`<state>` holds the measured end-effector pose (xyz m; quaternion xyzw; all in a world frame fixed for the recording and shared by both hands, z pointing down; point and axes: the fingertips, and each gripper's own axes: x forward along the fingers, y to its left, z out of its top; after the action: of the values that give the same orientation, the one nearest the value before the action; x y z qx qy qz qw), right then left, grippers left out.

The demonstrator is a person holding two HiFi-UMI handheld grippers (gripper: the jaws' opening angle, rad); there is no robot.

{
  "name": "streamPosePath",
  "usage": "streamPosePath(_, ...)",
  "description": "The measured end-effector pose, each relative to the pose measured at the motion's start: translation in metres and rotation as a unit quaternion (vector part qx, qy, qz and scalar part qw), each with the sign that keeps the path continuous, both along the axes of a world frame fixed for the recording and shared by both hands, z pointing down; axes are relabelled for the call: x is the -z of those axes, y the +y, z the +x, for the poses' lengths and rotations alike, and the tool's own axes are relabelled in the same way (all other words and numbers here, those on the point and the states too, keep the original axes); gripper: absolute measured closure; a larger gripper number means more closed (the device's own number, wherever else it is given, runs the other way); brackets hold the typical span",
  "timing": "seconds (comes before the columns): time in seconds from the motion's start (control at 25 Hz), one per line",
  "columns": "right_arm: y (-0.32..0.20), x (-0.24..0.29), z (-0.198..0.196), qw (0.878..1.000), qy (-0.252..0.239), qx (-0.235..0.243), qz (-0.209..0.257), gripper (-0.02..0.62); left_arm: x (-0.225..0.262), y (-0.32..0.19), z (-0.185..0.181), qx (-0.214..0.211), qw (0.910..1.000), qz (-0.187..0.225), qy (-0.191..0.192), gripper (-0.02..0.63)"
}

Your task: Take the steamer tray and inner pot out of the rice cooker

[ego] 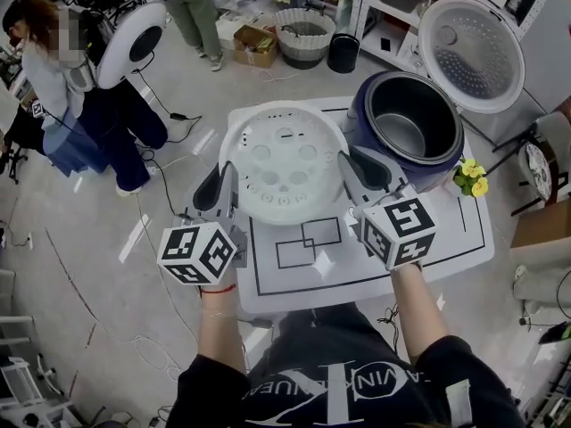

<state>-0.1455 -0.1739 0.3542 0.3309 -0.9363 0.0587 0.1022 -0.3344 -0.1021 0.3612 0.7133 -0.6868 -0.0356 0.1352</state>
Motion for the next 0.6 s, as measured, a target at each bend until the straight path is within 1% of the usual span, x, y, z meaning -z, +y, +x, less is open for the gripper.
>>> streamPosePath(0.16, 0.01, -0.04, -0.014, 0.999, 0.025, 0.013, -0.035, 0.543, -0.044, 0.015, -0.01, 0.012, 0.9988, -0.046, 0.015, 0.558)
streamPosePath(0.32, 0.018, -0.084, -0.019, 0.996, 0.052, 0.018, -0.074, 0.543, -0.088, 0.026, -0.014, 0.018, 0.9949, -0.093, 0.036, 0.558)
streamPosePath(0.44, 0.023, -0.113, -0.017, 0.993, 0.067, 0.016, -0.1, 0.543, -0.115, 0.032, -0.013, 0.016, 0.9918, -0.118, 0.048, 0.558)
streamPosePath(0.6, 0.025, -0.143, -0.016, 0.988, 0.079, 0.015, -0.132, 0.541, -0.143, 0.032, -0.012, 0.011, 0.9875, -0.148, 0.052, 0.558)
